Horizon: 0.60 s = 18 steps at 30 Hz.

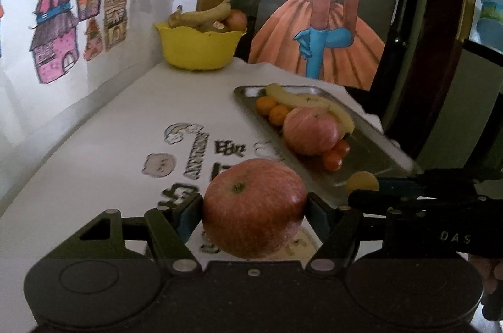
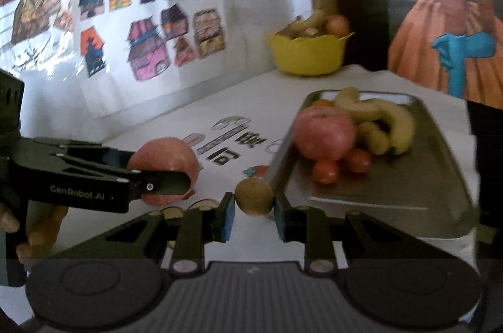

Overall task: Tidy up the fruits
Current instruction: 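Carry the kiwi with the right tool while the left tool carries the apple to the tray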

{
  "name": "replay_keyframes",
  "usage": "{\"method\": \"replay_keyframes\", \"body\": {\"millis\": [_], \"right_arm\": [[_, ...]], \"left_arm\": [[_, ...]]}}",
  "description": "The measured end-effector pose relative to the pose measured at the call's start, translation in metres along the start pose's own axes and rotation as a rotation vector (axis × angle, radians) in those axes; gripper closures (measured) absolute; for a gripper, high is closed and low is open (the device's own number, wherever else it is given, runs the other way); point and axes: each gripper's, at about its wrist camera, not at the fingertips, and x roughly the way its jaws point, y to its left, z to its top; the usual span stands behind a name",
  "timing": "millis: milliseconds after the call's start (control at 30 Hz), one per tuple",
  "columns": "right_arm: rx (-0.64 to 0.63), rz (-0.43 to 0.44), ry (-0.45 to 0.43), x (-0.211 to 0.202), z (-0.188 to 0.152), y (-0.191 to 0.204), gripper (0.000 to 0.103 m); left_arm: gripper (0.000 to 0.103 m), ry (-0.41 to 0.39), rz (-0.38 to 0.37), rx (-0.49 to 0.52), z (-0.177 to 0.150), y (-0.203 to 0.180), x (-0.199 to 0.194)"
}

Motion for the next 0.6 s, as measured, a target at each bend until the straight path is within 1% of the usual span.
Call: {"method": "replay_keyframes", "body": {"millis": [233,367,533,600], "right_arm": [[0.048,-0.064,-0.047,-0.014,0.000,-0.024,0.072],[0.070,-0.096,-0.074,-0.019,0.000,-0.038,0.072],[0.096,-0.148,-0.111,-0.024,0.004,-0.060,0.072],[0.106,-0.170,-0.119,-0.025,0.005,-0.071,0.072]], "left_arm": [[0.031,-0.022,-0.042,-0.007,0.006,-0.021,0.009],[0.031,-0.039,-0.070,0.012,0.018,-0.037,0.016],[0.031,-0.056,-0.120,0.046,0.033,-0.063,0.032],[0.031,-0.049,-0.144,0.048,0.037,-0.073,0.043]]}}
